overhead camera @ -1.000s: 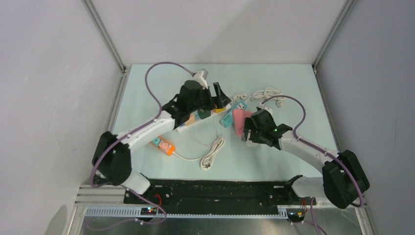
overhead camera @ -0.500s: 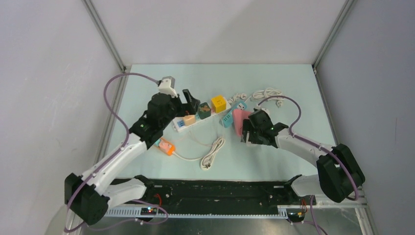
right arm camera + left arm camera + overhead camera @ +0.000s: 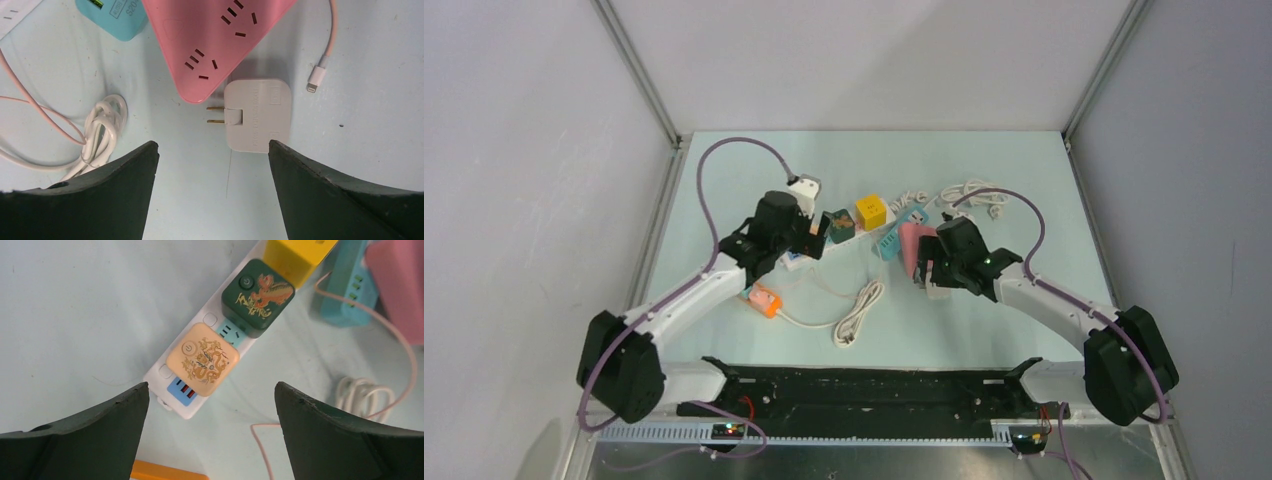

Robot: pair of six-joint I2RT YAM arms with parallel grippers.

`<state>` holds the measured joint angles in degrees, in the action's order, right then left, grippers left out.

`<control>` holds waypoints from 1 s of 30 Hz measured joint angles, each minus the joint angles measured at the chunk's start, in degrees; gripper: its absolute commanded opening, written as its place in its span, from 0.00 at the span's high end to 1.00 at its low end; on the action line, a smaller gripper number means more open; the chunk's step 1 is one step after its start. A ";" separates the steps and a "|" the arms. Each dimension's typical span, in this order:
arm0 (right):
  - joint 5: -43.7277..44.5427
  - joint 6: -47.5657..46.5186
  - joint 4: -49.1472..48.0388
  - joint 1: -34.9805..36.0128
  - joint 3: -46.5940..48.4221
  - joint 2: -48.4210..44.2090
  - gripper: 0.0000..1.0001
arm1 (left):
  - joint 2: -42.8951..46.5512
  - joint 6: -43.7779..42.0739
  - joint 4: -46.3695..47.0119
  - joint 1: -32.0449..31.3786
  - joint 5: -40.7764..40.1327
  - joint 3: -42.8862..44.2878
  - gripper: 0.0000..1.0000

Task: Insert the plug
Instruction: Adjust the socket at the center of the board.

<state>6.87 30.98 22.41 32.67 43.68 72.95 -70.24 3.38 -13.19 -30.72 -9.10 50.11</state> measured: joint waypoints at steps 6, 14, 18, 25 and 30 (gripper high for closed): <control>-1.86 -0.20 0.17 -1.18 0.02 -0.11 0.16 | -9.11 -5.97 -0.57 1.60 0.57 4.52 0.02; -3.45 -0.24 2.10 -3.15 0.02 -6.25 0.16 | -16.85 -5.40 0.46 8.70 9.57 7.13 0.05; -5.03 -0.24 2.27 -4.87 0.04 -8.81 0.16 | -17.20 -6.19 0.66 8.87 14.38 6.80 0.01; -8.09 -0.42 2.62 -6.67 0.04 -9.53 0.16 | -17.20 -7.39 0.00 8.83 18.38 5.81 0.00; -9.46 -0.42 2.62 -6.64 0.04 -9.53 0.16 | -17.92 -7.45 -0.22 8.83 18.25 5.81 0.00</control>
<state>-2.59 30.57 25.04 26.02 43.72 63.42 -88.16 -4.08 -13.41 -21.89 9.15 55.92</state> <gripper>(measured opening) 0.842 0.996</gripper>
